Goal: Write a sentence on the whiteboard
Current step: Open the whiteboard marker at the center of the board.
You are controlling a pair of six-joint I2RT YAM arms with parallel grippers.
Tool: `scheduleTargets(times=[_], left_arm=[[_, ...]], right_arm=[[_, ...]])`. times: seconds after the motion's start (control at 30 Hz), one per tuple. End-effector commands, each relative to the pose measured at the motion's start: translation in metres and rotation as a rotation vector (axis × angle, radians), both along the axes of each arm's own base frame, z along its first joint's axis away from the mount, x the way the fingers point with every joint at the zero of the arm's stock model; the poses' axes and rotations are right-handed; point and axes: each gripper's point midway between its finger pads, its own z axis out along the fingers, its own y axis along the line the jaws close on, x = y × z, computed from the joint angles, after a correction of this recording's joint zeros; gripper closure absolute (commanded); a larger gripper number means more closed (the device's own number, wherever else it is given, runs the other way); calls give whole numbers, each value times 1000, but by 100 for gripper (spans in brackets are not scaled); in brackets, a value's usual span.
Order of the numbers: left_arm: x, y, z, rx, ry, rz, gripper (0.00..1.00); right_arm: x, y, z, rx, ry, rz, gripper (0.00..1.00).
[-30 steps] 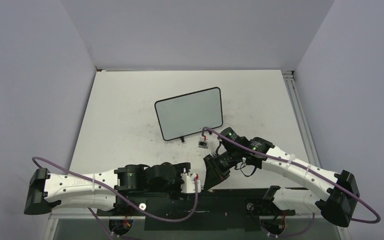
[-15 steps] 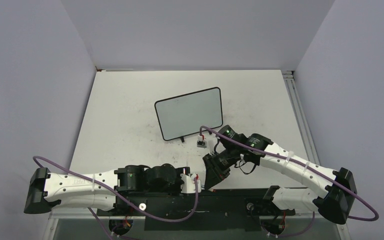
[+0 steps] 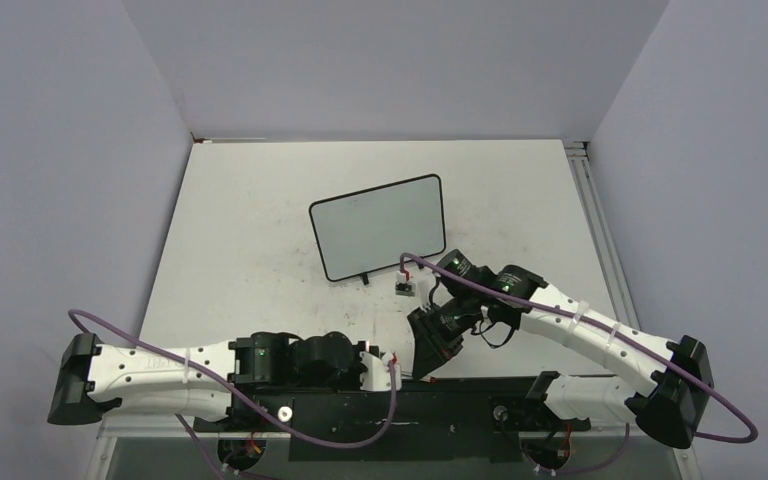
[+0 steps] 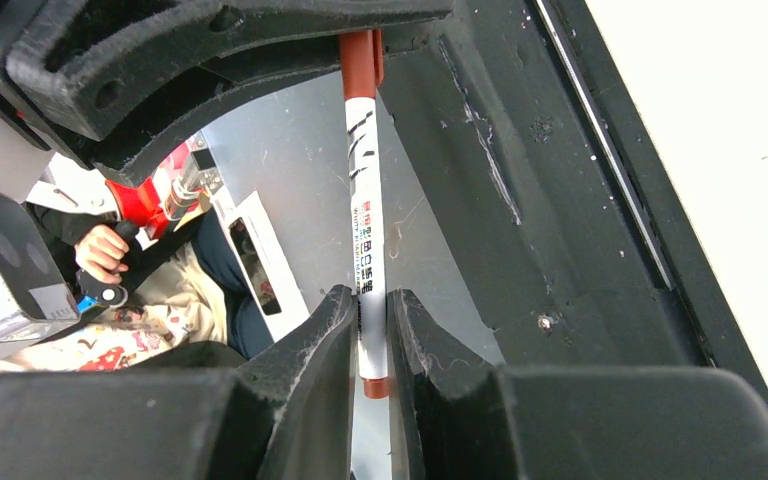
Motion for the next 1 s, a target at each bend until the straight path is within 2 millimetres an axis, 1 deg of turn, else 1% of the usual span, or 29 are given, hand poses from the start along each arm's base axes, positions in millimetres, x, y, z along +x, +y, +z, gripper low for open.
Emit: scheduleTargets(times=[0.0,0.1,0.13,0.2,0.23,0.3,0.33,0.37,0.43,0.6,0.63,0.7,0.77,0.83,0.9,0.97], left_arm=[[-1,-12,32,-116,12,16,91],[-3,-12,32,-121,27,13,100],[-3,-12,32,-122,30,17,100],[-1,-11,33,-132,30,35,100],[2,-10,33,-136,22,57,100],[9,-7,35,-146,9,100,100],[12,-6,36,-152,7,119,100],[16,-4,38,-160,11,135,100],[22,-1,41,-176,28,160,100],[40,3,49,-213,71,204,100],[43,3,51,-221,84,205,100],[49,5,54,-233,96,216,100],[57,8,56,-235,93,239,100],[60,10,54,-223,87,247,100],[61,11,52,-203,87,254,100],[61,11,51,-200,92,249,100]], right_arm=[[9,11,12,54,-49,-1,95],[13,14,12,54,-54,-12,94],[15,14,11,51,-56,-17,89],[21,14,11,46,-73,-39,76],[28,13,12,43,-89,-65,68],[43,10,15,53,-113,-120,44],[51,7,19,62,-126,-158,35],[60,4,22,73,-137,-196,29],[74,-3,29,100,-179,-261,19],[93,-1,54,225,-311,-380,5],[96,0,56,243,-325,-410,3],[100,1,62,285,-355,-443,0],[102,4,67,340,-358,-471,0],[104,8,70,386,-355,-493,0],[104,10,65,388,-360,-492,0],[107,10,56,360,-367,-495,0]])
